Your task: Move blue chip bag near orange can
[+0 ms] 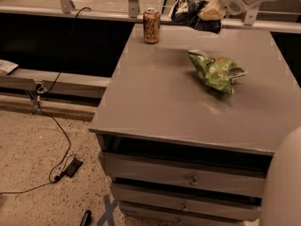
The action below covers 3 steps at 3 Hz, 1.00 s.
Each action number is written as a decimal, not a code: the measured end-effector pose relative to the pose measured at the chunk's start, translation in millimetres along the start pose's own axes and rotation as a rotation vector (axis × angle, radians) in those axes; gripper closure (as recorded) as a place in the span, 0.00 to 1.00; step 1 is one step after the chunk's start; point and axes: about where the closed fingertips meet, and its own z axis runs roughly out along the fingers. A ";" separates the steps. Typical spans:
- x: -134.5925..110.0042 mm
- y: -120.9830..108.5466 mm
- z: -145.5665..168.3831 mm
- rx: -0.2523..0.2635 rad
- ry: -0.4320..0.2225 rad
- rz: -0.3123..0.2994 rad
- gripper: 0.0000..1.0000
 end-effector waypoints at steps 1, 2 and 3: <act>11.5 -5.3 23.5 0.006 0.002 0.000 1.00; 15.5 -8.1 45.3 0.021 0.057 -0.016 1.00; 23.1 -7.2 67.0 0.023 0.104 -0.015 1.00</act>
Offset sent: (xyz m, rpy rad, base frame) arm 0.0571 0.0074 -0.0435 -0.1324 -0.0002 -0.0912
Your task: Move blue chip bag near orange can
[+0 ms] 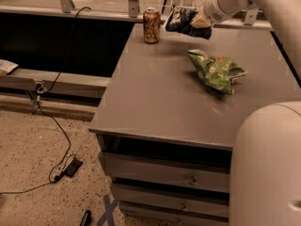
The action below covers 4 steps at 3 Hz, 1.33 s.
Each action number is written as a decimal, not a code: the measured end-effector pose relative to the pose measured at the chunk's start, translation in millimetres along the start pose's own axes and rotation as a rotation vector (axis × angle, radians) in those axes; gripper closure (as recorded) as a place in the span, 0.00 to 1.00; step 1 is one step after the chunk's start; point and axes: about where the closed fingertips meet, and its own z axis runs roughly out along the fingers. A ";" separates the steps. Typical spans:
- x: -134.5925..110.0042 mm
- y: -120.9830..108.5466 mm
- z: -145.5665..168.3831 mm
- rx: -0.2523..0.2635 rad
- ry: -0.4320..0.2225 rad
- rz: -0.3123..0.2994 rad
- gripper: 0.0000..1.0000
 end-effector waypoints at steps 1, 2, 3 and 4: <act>4.3 5.6 20.3 -0.021 0.017 -0.003 1.00; 6.6 9.5 33.3 -0.039 0.028 -0.005 0.83; 8.7 12.2 41.5 -0.048 0.049 -0.011 0.59; 8.2 13.7 46.5 -0.049 0.066 -0.010 0.36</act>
Offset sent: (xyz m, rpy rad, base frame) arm 0.0262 0.0086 -0.0324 -0.0321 0.0551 0.0074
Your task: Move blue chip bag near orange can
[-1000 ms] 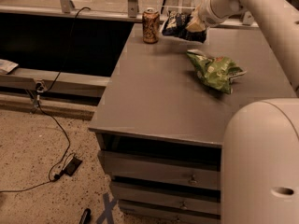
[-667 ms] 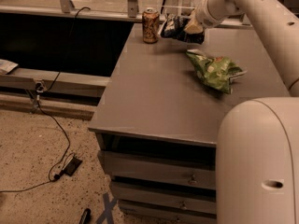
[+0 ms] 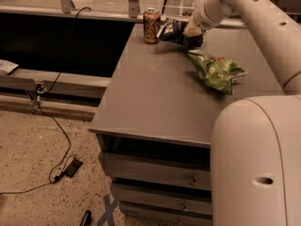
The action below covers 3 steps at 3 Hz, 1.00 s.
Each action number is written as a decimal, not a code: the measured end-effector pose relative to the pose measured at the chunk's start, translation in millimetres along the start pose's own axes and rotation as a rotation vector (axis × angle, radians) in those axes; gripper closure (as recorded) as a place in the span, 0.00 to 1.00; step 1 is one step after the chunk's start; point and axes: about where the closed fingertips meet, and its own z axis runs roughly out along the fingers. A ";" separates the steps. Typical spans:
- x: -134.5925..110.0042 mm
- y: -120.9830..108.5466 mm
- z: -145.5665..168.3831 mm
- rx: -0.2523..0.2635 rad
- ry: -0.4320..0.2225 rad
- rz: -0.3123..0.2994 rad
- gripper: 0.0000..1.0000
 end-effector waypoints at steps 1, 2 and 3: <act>-0.2 2.3 3.6 -0.006 0.000 0.000 0.13; -0.3 4.3 6.8 -0.011 0.000 0.000 0.00; 3.2 4.8 -2.3 -0.029 -0.053 0.039 0.00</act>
Offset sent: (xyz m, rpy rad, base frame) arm 0.0007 0.0019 -0.0032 0.0005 0.0042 0.0029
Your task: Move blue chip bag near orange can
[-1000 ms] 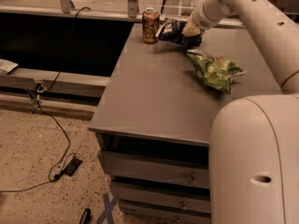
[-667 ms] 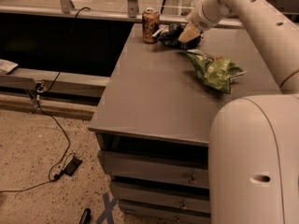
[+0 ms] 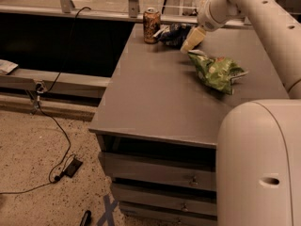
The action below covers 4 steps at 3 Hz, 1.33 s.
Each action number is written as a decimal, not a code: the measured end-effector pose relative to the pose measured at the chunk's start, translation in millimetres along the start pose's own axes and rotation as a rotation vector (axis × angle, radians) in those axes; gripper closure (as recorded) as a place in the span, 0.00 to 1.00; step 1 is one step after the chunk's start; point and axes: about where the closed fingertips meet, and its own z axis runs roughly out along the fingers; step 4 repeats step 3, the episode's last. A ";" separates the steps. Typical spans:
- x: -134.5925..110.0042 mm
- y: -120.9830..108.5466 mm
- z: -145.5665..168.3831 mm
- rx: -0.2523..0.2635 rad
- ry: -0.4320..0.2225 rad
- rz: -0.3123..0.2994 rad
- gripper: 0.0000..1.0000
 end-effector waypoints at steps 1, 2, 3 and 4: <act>19.3 -3.3 -33.0 -0.008 -0.034 0.018 0.00; 43.7 -13.3 -66.1 0.015 -0.013 0.052 0.00; 44.7 -13.3 -66.3 0.015 -0.012 0.052 0.00; 44.7 -13.3 -66.3 0.015 -0.012 0.052 0.00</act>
Offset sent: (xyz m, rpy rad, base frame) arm -0.0583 -0.1221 0.0527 0.0492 -0.0058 -0.1073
